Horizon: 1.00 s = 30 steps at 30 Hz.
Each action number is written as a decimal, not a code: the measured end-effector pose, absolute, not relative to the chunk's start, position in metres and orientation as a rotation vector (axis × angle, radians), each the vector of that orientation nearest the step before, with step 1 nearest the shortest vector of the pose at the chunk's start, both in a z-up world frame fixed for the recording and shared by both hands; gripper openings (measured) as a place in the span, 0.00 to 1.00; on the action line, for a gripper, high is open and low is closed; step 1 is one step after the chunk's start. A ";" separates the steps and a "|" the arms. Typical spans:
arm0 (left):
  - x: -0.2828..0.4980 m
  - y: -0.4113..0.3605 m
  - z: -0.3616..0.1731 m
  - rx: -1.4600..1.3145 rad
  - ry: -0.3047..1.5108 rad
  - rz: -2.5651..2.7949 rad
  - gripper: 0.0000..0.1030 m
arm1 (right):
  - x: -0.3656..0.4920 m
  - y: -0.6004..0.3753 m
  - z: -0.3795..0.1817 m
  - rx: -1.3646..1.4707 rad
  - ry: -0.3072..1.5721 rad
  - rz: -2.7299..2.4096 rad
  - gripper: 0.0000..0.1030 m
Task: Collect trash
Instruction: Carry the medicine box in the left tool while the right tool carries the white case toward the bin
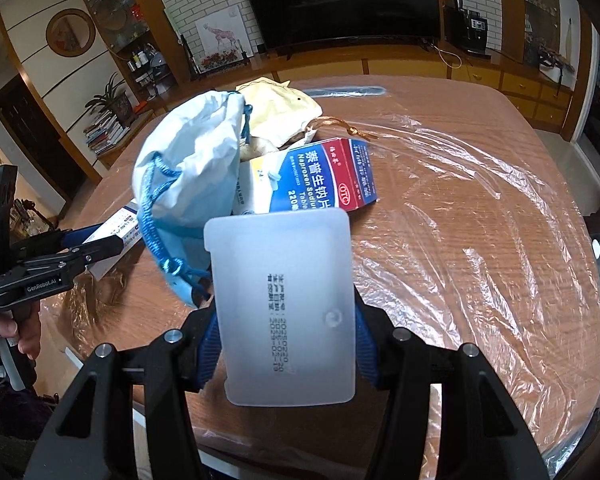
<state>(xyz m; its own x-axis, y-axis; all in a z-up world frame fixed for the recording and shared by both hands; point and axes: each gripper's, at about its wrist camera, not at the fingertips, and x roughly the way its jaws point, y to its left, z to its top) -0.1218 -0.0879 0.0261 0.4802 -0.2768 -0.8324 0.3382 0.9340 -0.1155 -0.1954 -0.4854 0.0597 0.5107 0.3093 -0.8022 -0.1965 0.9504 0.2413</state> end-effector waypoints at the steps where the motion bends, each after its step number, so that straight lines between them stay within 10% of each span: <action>1: -0.122 -0.088 0.025 0.071 1.008 -0.377 0.52 | -0.196 -0.484 0.060 0.122 0.992 0.308 0.52; 30: -0.185 -0.098 0.050 0.074 0.958 -0.490 0.52 | -0.244 -0.487 0.077 0.169 0.991 0.332 0.52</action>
